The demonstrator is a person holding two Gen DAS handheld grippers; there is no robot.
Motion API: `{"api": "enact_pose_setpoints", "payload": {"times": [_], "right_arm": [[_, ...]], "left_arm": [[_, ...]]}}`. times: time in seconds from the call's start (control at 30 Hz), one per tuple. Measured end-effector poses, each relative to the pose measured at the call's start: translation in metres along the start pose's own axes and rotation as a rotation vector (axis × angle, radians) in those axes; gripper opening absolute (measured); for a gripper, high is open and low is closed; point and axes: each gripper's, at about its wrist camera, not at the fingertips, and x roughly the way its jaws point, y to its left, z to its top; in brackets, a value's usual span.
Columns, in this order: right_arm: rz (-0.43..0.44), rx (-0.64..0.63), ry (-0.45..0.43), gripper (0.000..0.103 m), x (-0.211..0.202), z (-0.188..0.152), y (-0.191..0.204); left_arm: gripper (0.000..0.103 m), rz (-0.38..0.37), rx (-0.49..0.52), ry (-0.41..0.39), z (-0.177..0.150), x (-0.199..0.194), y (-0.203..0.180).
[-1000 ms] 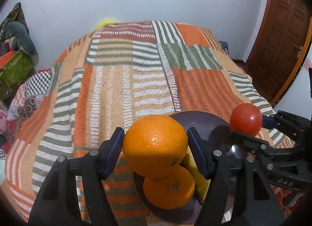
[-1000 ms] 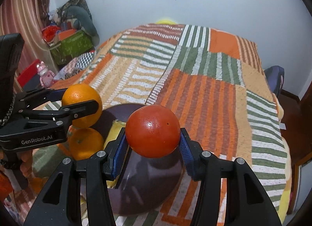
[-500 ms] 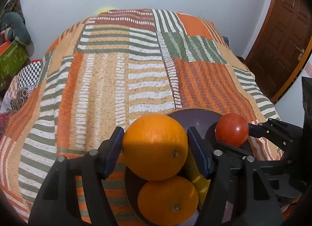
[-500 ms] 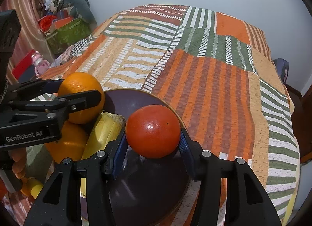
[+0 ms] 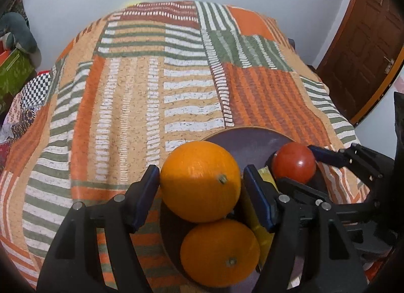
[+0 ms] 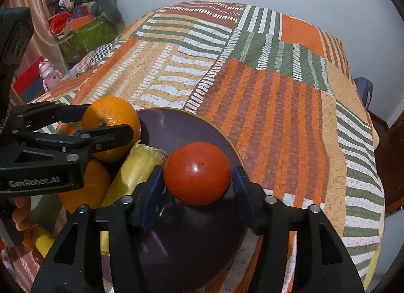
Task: Organize fruits
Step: 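Open both tools to release the tomato and orange on the plate, then grasp a second red tomato with the right tool while the left tool grasps a second yellow fruit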
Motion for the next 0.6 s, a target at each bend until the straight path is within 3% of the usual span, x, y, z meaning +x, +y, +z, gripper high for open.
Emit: {"api": "enact_pose_setpoints", "payload": {"times": [0.07,0.33,0.6], "right_arm": [[-0.005,0.009,-0.027,0.067,-0.009,-0.001,0.000],[-0.030,0.021,-0.118,0.068,-0.064,-0.005,0.003],[-0.031,0.033,-0.202,0.068,-0.124,-0.023,0.016]], "left_arm": [[0.073,-0.002,0.014,-0.022,-0.001,-0.012,-0.002],[0.076,-0.008,0.085,-0.116,-0.013,-0.080,-0.017],[0.081,-0.045,0.101,-0.155,-0.043,-0.139,-0.025]]}}
